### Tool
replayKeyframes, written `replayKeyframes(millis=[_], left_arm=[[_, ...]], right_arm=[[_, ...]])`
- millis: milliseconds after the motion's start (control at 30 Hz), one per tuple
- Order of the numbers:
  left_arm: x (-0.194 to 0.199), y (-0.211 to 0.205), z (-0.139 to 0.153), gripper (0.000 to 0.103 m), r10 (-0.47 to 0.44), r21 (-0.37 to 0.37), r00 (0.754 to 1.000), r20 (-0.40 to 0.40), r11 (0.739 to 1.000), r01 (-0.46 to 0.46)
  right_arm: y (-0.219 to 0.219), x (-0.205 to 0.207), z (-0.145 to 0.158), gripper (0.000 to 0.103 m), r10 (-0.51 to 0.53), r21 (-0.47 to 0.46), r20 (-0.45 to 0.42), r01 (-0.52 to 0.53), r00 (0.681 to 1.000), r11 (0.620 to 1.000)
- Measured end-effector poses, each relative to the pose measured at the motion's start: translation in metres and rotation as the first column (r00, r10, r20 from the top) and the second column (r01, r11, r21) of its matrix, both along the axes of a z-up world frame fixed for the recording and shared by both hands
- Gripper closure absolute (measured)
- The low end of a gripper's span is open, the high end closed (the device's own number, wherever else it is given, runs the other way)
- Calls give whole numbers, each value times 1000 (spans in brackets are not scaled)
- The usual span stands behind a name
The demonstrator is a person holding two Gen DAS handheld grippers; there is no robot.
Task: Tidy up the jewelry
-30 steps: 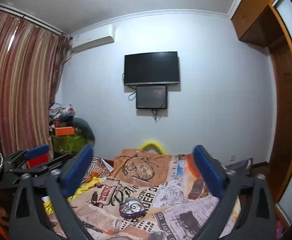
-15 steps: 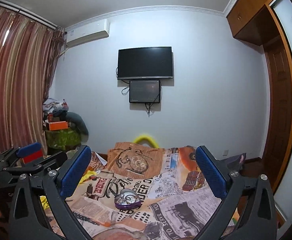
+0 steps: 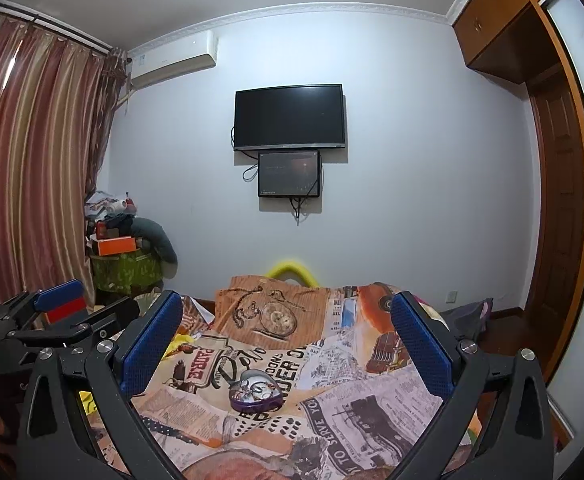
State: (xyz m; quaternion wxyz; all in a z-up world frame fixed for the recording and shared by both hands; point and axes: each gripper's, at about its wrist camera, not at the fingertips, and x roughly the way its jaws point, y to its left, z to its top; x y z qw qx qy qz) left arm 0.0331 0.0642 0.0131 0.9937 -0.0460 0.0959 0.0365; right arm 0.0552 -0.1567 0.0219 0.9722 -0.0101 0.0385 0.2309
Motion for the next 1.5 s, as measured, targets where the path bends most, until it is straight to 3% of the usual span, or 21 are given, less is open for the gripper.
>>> replayKeyframes(millis=[1500], left_arm=[[14,-2,-7,4,-36,16,999,-16,999,37]], right_arm=[[-1,11,0,0,-6,1,-50,6,999,1000]])
